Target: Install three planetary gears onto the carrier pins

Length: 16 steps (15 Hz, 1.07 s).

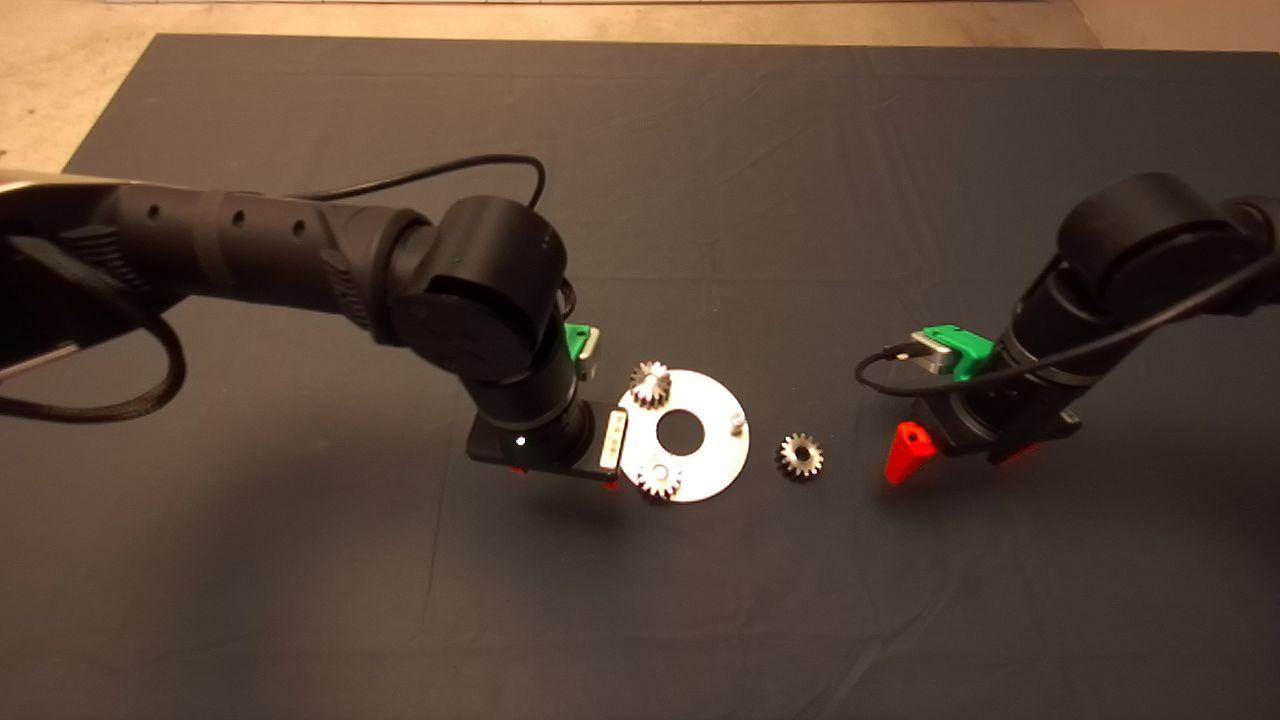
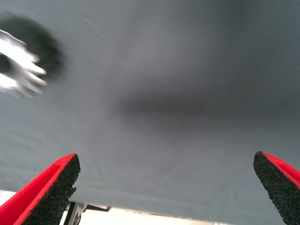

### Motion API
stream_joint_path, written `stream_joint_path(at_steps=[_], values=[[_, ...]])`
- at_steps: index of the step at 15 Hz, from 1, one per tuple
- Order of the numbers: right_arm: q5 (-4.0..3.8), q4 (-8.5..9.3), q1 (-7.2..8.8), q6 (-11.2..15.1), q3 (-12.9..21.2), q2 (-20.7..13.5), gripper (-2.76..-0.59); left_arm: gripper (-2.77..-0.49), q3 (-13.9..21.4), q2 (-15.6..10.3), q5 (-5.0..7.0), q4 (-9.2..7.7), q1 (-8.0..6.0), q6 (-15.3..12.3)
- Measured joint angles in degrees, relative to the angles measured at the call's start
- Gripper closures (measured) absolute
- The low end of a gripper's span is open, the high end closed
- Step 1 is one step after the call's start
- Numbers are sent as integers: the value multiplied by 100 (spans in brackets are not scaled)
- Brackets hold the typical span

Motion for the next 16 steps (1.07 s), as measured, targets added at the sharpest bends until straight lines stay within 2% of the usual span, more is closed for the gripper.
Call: stream_joint_path(at_steps=[2, 4, 8, 13, 16], values=[[8, -3, 0, -47, -159, 334, -276, -204, 195, -124, -2, 0, 0, -81], [17, -7, 0, -74, -236, 551, -276, -218, 323, -198, 1, 0, 0, -175], [5, -10, 0, -91, -354, 852, -276, -219, 556, -259, -5, 0, 0, -327], [6, -30, -1, -96, -587, 1326, -276, -219, 786, -520, 0, 0, 1, -391], [9, -163, -18, -139, -784, 1586, -276, -219, 906, -590, -1, 2, 1, -421]])
